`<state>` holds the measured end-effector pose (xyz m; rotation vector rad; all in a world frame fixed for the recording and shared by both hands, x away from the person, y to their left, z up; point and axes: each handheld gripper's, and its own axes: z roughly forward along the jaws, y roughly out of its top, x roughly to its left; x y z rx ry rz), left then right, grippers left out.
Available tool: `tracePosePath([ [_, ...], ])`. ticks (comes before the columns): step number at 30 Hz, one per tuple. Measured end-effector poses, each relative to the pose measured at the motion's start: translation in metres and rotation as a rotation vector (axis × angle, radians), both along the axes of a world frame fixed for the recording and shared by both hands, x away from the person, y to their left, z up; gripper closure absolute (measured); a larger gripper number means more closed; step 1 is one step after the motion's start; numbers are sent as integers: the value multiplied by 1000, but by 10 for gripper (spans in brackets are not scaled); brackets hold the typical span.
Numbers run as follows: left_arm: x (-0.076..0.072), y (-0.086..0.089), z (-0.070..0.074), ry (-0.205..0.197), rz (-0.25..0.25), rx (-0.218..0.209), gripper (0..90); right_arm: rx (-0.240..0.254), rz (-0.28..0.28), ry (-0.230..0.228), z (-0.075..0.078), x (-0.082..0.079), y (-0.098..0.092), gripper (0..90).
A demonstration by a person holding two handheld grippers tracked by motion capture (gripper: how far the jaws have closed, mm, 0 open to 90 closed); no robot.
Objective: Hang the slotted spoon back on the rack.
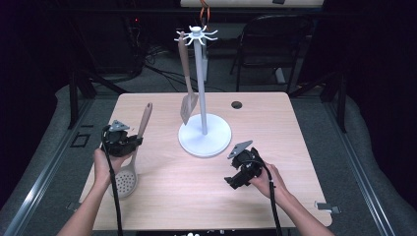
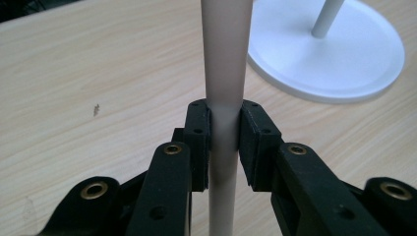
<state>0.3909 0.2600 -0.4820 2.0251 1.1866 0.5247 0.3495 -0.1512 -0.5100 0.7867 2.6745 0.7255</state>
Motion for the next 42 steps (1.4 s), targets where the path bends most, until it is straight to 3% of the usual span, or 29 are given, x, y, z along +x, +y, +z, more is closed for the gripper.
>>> tracePosePath([
  [5,-7,3,9,-113,28,-35,752,3,-2,7,-1,0,0,56],
  [8,-10,3,13,-155,38,-39,752,13,-9,9,-2,1,0,55],
  [17,-16,1,23,-206,45,-54,752,3,-8,11,-3,2,1,56],
  [27,-29,-11,34,-344,59,-92,753,0,-6,9,-2,1,-1,56],
  [30,-30,-17,39,-363,40,-105,752,9,-16,12,-3,0,-2,56],
  [42,-25,-40,48,-355,-49,-104,752,11,-29,7,-1,-1,-3,56],
])
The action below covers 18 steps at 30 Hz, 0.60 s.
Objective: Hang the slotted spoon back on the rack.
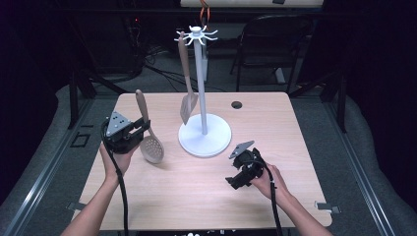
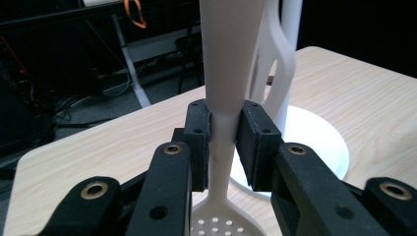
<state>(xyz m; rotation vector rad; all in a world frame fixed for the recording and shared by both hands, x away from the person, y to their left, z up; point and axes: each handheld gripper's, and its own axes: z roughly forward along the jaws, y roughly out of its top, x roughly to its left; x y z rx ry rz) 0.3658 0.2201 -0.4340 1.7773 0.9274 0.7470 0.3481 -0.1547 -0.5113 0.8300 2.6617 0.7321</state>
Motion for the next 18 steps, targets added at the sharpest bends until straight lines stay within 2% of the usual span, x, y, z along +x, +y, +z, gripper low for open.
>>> tracePosePath([
  [1,0,-1,1,0,-4,1,752,-15,5,3,1,1,-1,56],
  [2,1,-3,3,-2,-9,1,752,8,-6,-2,-1,0,-1,56],
  [4,3,-5,6,-6,-15,1,752,-7,-7,1,0,1,-2,56],
  [5,3,-6,7,-10,-17,1,752,11,-16,-1,-1,1,-2,56],
  [6,4,-6,8,-11,-19,-3,752,6,-15,0,0,1,-3,56],
  [18,17,-18,17,9,-62,-6,752,-4,-12,9,-1,2,-2,55],
])
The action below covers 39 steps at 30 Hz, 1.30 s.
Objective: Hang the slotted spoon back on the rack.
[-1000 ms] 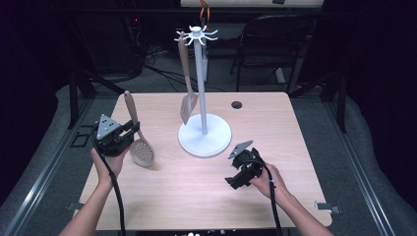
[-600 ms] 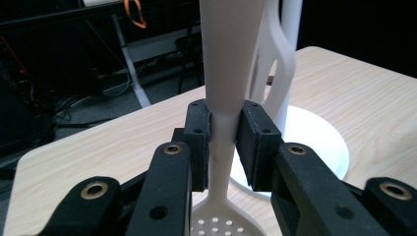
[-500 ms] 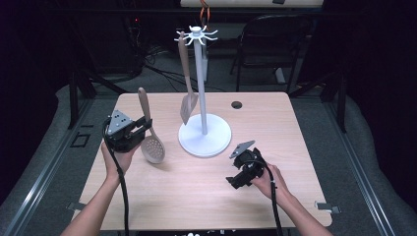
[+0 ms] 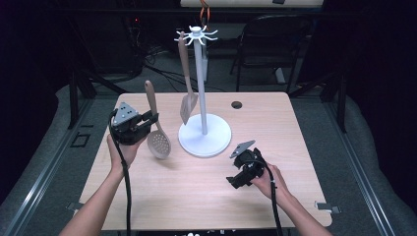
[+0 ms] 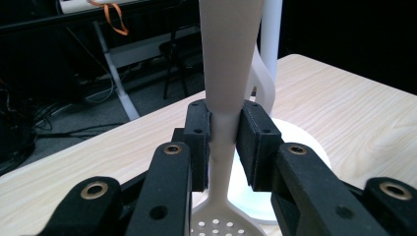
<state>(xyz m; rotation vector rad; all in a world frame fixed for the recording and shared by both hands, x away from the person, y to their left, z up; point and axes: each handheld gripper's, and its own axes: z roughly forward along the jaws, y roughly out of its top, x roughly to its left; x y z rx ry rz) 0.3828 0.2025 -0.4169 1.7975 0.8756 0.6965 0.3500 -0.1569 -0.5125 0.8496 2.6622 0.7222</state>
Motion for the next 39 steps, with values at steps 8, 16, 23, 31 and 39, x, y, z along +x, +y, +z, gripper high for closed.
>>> tracePosePath([
  [8,4,-15,10,-10,-32,8,752,-10,3,-2,0,0,1,56],
  [16,11,-28,16,4,-58,23,752,-4,4,-2,0,-1,1,56],
  [23,17,-37,23,-3,-70,25,752,-7,5,-2,-1,-1,1,56],
  [31,26,-47,37,-8,-81,23,751,-8,10,3,0,-1,2,56],
  [39,33,-57,48,-16,-79,18,752,-8,6,0,-1,-1,1,56],
])
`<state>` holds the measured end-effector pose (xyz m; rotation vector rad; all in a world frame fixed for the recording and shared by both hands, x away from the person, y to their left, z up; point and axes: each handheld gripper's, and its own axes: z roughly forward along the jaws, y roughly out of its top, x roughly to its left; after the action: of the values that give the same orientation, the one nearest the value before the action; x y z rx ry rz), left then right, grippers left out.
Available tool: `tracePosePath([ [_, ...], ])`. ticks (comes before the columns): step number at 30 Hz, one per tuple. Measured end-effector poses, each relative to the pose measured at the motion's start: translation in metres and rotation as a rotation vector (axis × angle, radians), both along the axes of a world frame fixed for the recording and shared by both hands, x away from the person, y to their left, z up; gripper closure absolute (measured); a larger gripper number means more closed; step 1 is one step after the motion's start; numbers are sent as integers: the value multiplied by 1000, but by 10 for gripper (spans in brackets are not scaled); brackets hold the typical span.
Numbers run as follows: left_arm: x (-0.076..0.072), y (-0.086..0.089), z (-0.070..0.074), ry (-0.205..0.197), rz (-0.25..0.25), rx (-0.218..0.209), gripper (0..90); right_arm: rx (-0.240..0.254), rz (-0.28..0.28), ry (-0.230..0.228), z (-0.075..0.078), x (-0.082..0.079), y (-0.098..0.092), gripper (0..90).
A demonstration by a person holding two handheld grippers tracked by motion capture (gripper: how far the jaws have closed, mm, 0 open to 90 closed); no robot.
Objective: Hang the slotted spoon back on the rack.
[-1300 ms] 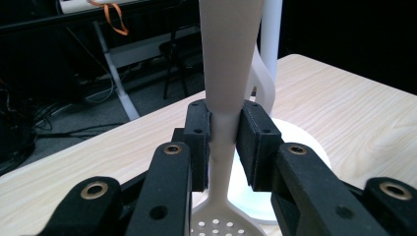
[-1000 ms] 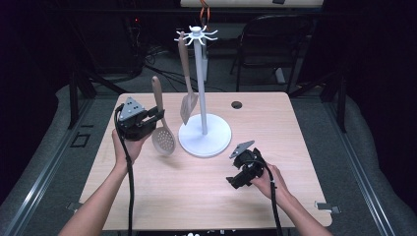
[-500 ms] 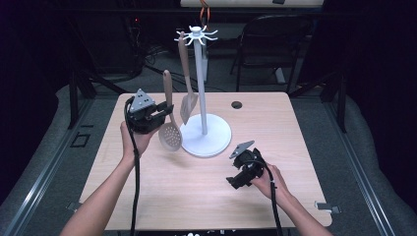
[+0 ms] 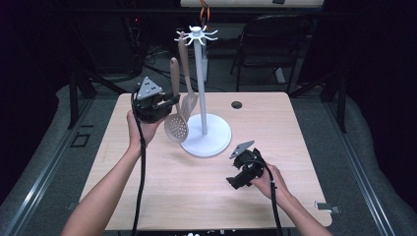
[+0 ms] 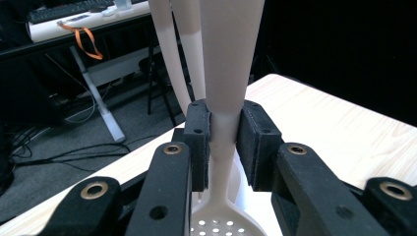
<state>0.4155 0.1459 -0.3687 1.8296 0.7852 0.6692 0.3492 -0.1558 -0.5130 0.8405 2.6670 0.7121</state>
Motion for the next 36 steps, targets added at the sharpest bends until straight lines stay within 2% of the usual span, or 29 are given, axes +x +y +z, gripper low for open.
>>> tracePosePath([
  [6,6,-5,8,6,2,-2,751,10,-1,0,-1,0,0,56],
  [18,12,-16,22,7,23,8,752,-6,6,-2,0,1,0,56],
  [36,21,-29,30,25,42,31,751,-17,10,0,0,1,-1,57],
])
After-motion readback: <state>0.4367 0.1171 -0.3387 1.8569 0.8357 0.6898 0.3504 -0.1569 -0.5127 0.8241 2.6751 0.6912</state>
